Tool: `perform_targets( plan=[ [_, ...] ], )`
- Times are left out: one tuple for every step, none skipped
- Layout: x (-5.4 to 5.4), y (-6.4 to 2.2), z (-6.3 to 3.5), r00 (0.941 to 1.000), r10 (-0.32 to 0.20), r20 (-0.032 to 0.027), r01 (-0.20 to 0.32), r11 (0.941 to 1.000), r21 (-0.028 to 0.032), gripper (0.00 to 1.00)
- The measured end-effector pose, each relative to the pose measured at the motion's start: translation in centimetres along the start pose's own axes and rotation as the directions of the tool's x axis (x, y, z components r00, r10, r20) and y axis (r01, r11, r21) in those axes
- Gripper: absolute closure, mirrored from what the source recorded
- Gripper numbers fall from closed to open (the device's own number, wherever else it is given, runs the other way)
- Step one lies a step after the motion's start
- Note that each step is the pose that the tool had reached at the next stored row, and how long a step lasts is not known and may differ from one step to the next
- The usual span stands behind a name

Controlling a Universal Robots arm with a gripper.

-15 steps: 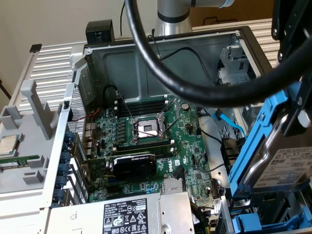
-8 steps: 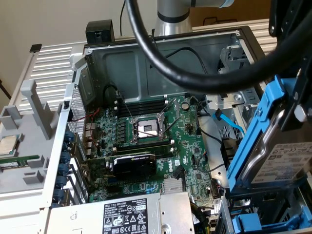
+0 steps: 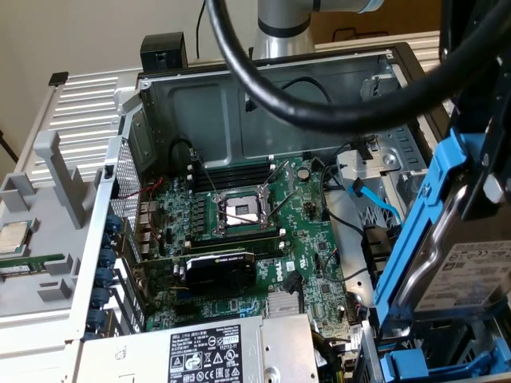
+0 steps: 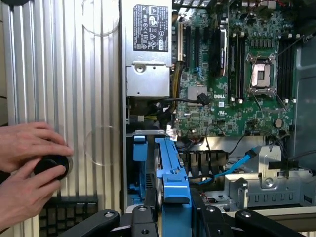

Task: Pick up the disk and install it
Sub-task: 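Insert the disk into the insertion slot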

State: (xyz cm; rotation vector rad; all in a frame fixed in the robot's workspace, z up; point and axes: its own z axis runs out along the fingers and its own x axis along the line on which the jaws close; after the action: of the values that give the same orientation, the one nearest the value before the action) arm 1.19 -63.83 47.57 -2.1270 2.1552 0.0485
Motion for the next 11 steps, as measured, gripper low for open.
perform_targets(
  plan=[
    [-0.15,0.00,0.02,1.0000,-0.001,-0.0060,0.001,1.0000,0.0007,0.64],
    [-0.32,0.01,0.06,0.9999,-0.001,-0.0117,0.001,1.0000,0.0011,0.64],
    [-0.45,0.01,0.05,0.9999,-0.001,-0.0157,0.001,1.0000,0.0015,0.64],
    [-0.53,0.01,0.06,0.9998,-0.001,-0.0180,0.001,1.0000,0.0018,0.64],
    [-0.56,0.00,0.08,0.9998,-0.002,-0.0184,0.002,1.0000,0.0018,0.64],
    [-0.56,0.00,0.07,0.9998,-0.002,-0.0185,0.002,1.0000,0.0019,0.64],
    [-0.56,0.00,0.07,0.9998,-0.001,-0.0186,0.002,1.0000,0.0019,0.64],
    [-0.56,0.00,0.07,0.9998,-0.001,-0.0187,0.001,1.0000,0.0019,0.64],
    [-0.55,0.00,0.09,0.9998,-0.001,-0.0186,0.001,1.0000,0.0024,0.64],
    [-0.55,0.00,0.12,0.9998,-0.002,-0.0186,0.002,1.0000,0.0037,0.64],
    [-0.55,0.01,0.14,0.9998,-0.002,-0.0185,0.002,1.0000,0.0066,0.64]
  ],
)
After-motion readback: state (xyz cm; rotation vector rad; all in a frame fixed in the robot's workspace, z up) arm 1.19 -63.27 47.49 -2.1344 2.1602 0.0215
